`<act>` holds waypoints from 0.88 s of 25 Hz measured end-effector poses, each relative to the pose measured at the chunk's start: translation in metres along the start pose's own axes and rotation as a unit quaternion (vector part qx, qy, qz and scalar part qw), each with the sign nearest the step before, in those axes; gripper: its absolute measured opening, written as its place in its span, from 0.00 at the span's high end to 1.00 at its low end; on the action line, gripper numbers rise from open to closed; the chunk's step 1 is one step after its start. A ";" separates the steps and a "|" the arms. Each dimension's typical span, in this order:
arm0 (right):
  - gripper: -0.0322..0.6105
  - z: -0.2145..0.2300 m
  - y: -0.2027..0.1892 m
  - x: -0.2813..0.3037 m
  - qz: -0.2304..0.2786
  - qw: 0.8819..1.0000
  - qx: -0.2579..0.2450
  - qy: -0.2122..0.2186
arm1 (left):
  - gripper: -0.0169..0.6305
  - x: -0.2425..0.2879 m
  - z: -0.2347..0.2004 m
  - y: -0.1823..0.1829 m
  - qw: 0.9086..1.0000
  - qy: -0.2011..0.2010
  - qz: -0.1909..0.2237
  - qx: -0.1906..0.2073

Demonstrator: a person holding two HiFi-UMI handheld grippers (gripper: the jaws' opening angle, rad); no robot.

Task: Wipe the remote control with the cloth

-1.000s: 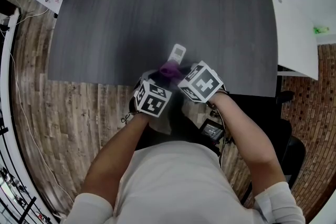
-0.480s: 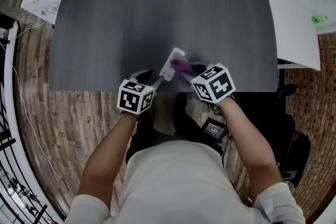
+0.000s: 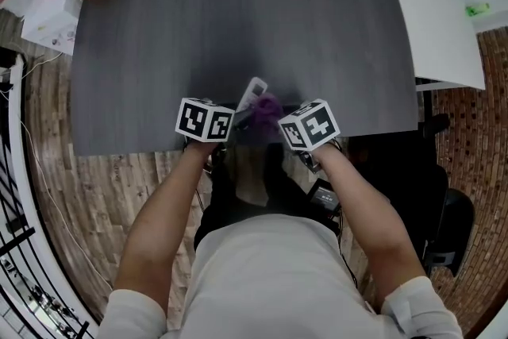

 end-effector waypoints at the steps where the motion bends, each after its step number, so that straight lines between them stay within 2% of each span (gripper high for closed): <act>1: 0.78 0.001 0.000 0.000 0.003 1.000 0.005 0.002 | 0.71 0.005 0.000 0.000 1.000 -0.001 -0.011 -0.007; 3: 0.78 0.003 0.000 0.001 0.009 1.000 0.011 0.008 | 0.79 0.011 -0.002 0.000 0.999 0.001 -0.020 -0.039; 5: 0.78 0.007 -0.002 -0.002 0.017 1.000 0.019 0.015 | 0.81 0.011 -0.007 0.000 0.995 -0.011 -0.012 -0.094; 7: 0.78 0.011 -0.002 -0.010 0.033 0.999 0.021 0.020 | 0.82 0.008 -0.012 -0.004 0.987 -0.037 0.012 -0.158; 8: 0.78 0.012 -0.002 -0.017 0.044 0.999 0.016 0.022 | 0.82 0.004 -0.013 -0.006 0.979 -0.055 0.032 -0.192; 10: 0.78 0.017 0.003 -0.032 0.071 0.997 0.005 0.024 | 0.82 -0.006 -0.014 -0.010 0.958 -0.101 0.080 -0.256; 13: 0.78 0.028 0.021 -0.052 0.119 0.993 -0.002 0.019 | 0.82 -0.022 -0.006 -0.015 0.912 -0.190 0.150 -0.331; 14: 0.78 0.031 0.031 -0.056 0.135 0.991 -0.007 0.019 | 0.82 -0.027 -0.002 -0.016 0.899 -0.212 0.166 -0.345; 15: 0.78 0.033 0.043 -0.060 0.150 0.988 -0.014 0.020 | 0.82 -0.031 0.000 -0.017 0.891 -0.229 0.178 -0.350; 17: 0.78 0.033 0.069 -0.065 0.179 0.983 -0.035 0.027 | 0.82 -0.038 0.006 -0.015 0.882 -0.257 0.194 -0.344; 19: 0.78 0.029 0.091 -0.066 0.195 0.978 -0.058 0.041 | 0.82 -0.042 0.012 -0.011 0.879 -0.277 0.202 -0.332; 22: 0.78 0.010 0.102 -0.064 0.200 0.972 -0.099 0.073 | 0.82 -0.049 0.019 -0.002 0.883 -0.282 0.205 -0.313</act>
Point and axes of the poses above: the fingertips, and each gripper's own axes: x forward along the fingers, z to its right, y out of its top, the point moved 10 cm from there along -x, backward along the fingers, and after that the axes turned 10 degrees about z, right-handed, at the moved point
